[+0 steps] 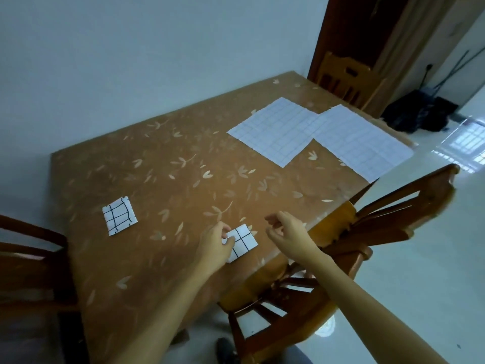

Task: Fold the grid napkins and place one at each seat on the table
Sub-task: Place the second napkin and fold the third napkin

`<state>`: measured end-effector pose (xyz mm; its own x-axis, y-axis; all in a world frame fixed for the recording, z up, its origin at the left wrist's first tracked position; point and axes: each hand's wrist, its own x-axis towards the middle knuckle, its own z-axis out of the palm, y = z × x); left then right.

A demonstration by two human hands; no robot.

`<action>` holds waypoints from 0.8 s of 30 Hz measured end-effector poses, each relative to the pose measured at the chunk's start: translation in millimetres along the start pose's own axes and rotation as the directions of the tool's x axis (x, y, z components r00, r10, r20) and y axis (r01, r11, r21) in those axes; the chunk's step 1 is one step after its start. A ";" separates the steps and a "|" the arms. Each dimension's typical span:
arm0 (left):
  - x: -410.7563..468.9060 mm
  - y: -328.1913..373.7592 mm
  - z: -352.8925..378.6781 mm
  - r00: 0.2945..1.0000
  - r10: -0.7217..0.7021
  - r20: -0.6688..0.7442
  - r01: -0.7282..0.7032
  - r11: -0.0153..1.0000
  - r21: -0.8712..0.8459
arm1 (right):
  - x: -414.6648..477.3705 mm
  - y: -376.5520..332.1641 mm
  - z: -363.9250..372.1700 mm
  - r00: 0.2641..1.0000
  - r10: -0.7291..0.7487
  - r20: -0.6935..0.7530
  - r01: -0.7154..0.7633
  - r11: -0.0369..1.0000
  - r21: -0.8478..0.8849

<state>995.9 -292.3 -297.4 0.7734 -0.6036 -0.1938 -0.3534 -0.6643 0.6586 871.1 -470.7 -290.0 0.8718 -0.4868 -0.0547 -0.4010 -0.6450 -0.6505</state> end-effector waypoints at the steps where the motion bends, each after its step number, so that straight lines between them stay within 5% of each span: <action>1: -2.1 5.7 3.6 1.000 0.009 0.016 -0.009 1.000 -0.012 | -4.6 1.7 -5.4 1.000 -0.007 -0.001 0.007 1.000 -0.002; 9: -19.2 75.1 38.1 0.989 0.129 0.069 -0.134 0.988 0.077 | -54.1 45.3 -63.9 0.993 0.045 -0.106 -0.040 0.998 0.041; 24: -85.8 290.8 205.0 0.893 0.332 0.305 -0.415 0.868 0.272 | -228.4 229.0 -231.3 0.913 0.290 -0.287 -0.270 0.957 0.110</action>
<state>718.8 -524.0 -238.2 0.4126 -0.8936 -0.1767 -0.7714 -0.4459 0.4540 515.1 -643.4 -251.3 0.5986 -0.8008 -0.0213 -0.5876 -0.4209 -0.6911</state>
